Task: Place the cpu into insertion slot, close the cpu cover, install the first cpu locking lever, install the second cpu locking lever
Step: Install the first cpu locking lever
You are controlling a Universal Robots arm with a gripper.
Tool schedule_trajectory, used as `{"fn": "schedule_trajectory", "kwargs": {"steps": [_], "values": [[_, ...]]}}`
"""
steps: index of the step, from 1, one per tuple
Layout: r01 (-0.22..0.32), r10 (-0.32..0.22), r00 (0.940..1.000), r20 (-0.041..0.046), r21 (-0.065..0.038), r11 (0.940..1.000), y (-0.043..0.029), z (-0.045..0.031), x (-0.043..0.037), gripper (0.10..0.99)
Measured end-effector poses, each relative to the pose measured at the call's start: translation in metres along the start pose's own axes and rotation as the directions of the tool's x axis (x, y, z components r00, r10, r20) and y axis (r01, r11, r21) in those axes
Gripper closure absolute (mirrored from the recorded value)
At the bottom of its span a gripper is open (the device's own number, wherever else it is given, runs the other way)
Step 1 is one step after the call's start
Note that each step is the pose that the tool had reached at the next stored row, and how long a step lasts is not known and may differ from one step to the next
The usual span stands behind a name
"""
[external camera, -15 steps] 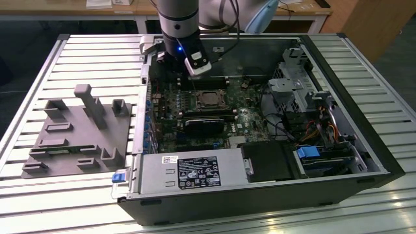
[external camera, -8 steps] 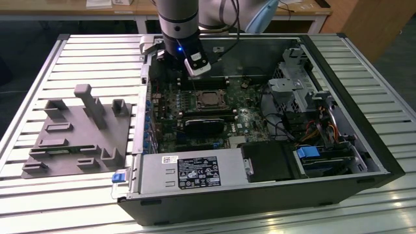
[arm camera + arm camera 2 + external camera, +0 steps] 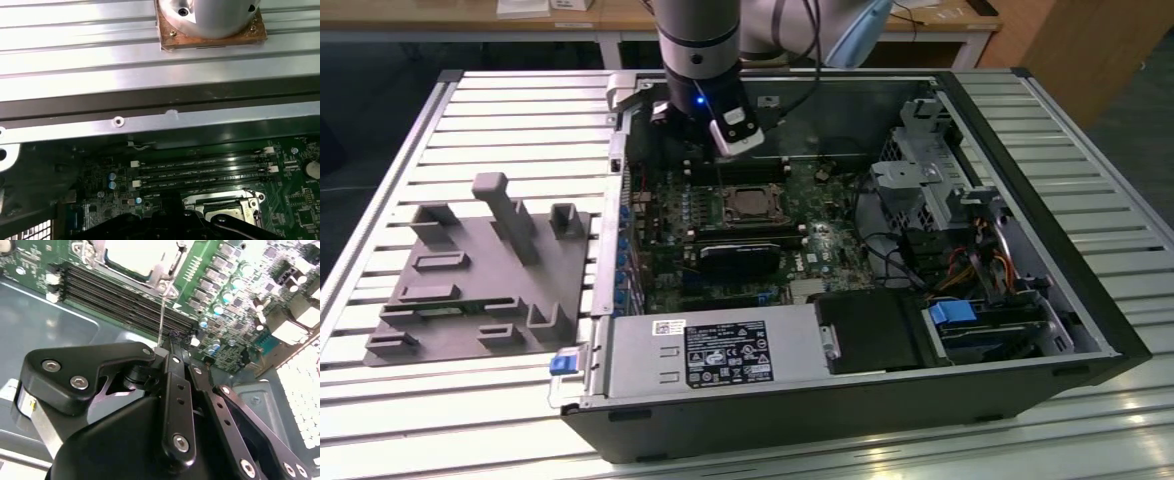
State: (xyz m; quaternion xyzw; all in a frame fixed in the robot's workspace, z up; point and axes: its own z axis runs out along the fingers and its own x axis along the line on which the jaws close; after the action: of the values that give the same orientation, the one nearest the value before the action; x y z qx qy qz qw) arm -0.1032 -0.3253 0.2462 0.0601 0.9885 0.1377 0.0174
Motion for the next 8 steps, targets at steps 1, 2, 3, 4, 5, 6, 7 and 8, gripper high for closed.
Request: {"fn": "schedule_trajectory", "kwargs": {"steps": [1, 2, 3, 4, 5, 6, 7, 8], "values": [[0.0, 0.0, 1.0, 0.0, 0.0, 1.0, 0.0003, 0.0001, -0.0024, 0.98], [0.0, 0.0, 1.0, -0.0001, -0.001, 1.0, 0.0006, 0.0003, -0.0053, 0.98], [0.0, 0.0, 1.0, -0.0002, -0.001, 1.0, 0.0009, 0.0004, -0.0081, 0.98], [0.0, 0.0, 1.0, -0.0002, -0.001, 1.0, 0.0012, 0.0006, -0.0109, 0.98], [0.0, 0.0, 1.0, -0.0002, -0.001, 1.0, 0.0015, 0.0007, -0.0134, 0.98], [0.0, 0.0, 1.0, -0.0002, -0.002, 1.0, 0.0018, 0.0009, -0.0157, 0.98], [0.0, 0.0, 1.0, -0.0003, -0.002, 1.0, 0.002, 0.001, -0.0179, 0.98], [0.0, 0.0, 1.0, -0.0003, -0.002, 1.0, 0.0023, 0.0011, -0.0199, 0.98]]}}
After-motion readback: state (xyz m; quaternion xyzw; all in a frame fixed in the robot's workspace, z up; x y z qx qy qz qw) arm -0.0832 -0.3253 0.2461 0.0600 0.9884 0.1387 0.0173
